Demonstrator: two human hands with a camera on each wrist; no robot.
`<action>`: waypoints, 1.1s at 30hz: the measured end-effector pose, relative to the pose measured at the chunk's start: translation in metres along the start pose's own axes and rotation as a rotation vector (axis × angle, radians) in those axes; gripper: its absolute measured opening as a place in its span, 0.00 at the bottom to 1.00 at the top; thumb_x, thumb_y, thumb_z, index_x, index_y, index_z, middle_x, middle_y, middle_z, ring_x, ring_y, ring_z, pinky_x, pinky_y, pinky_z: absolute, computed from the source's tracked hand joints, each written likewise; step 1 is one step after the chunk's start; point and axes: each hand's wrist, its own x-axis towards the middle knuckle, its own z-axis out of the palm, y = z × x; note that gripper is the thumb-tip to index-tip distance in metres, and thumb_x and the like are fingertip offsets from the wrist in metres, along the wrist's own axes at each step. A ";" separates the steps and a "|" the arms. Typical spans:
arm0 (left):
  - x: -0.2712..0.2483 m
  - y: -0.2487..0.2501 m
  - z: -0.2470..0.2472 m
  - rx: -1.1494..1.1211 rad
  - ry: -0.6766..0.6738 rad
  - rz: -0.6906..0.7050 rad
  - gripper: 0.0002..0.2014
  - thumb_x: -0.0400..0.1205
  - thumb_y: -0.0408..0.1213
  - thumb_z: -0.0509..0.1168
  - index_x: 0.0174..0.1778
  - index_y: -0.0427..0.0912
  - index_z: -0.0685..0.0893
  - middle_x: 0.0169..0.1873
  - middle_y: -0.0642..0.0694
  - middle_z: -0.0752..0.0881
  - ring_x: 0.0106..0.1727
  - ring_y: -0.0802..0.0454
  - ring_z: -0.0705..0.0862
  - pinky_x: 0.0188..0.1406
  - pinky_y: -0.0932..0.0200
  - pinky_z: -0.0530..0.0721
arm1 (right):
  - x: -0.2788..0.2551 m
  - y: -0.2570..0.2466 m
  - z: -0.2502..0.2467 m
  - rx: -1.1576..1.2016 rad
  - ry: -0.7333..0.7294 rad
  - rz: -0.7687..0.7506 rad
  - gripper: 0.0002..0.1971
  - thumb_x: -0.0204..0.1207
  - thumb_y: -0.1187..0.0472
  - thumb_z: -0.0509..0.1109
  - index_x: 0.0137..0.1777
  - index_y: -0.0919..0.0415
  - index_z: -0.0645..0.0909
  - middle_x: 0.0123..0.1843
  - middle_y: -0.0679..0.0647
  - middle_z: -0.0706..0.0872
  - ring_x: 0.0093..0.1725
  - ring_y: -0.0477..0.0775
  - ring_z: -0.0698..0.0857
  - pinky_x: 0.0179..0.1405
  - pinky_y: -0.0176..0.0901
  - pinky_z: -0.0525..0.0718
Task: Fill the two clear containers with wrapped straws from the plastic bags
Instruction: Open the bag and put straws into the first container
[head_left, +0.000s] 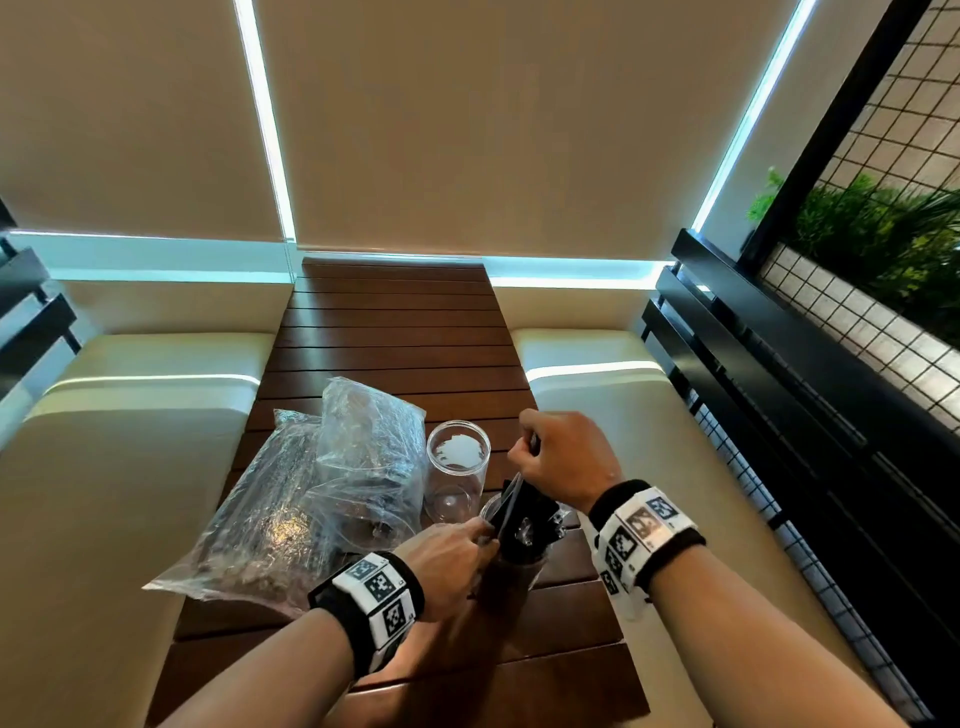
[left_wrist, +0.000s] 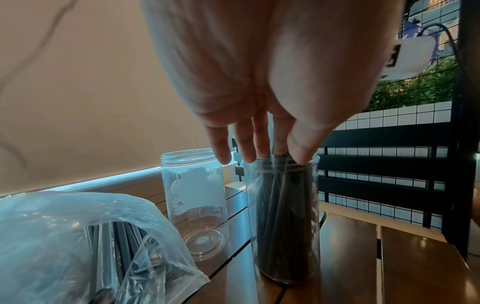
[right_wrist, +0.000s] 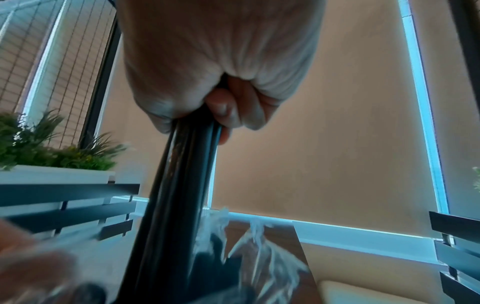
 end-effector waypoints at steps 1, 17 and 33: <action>0.000 -0.001 0.001 0.003 0.001 0.005 0.22 0.83 0.38 0.55 0.75 0.39 0.74 0.72 0.43 0.72 0.66 0.41 0.79 0.68 0.46 0.78 | 0.000 -0.003 0.006 -0.018 -0.031 -0.017 0.12 0.73 0.57 0.69 0.32 0.52 0.70 0.27 0.44 0.75 0.27 0.50 0.75 0.27 0.41 0.76; -0.008 0.008 -0.008 0.013 0.061 -0.013 0.20 0.83 0.37 0.58 0.72 0.38 0.75 0.69 0.41 0.74 0.62 0.43 0.79 0.65 0.53 0.74 | -0.030 -0.011 0.078 -0.123 -0.419 0.174 0.29 0.86 0.42 0.44 0.84 0.53 0.57 0.86 0.55 0.59 0.86 0.57 0.54 0.83 0.61 0.52; -0.002 0.000 0.013 0.016 0.077 0.040 0.24 0.83 0.43 0.55 0.76 0.44 0.70 0.75 0.46 0.71 0.77 0.52 0.68 0.80 0.47 0.65 | -0.060 -0.008 0.085 -0.071 -0.175 0.248 0.28 0.86 0.43 0.45 0.85 0.45 0.58 0.87 0.54 0.57 0.87 0.54 0.52 0.84 0.54 0.48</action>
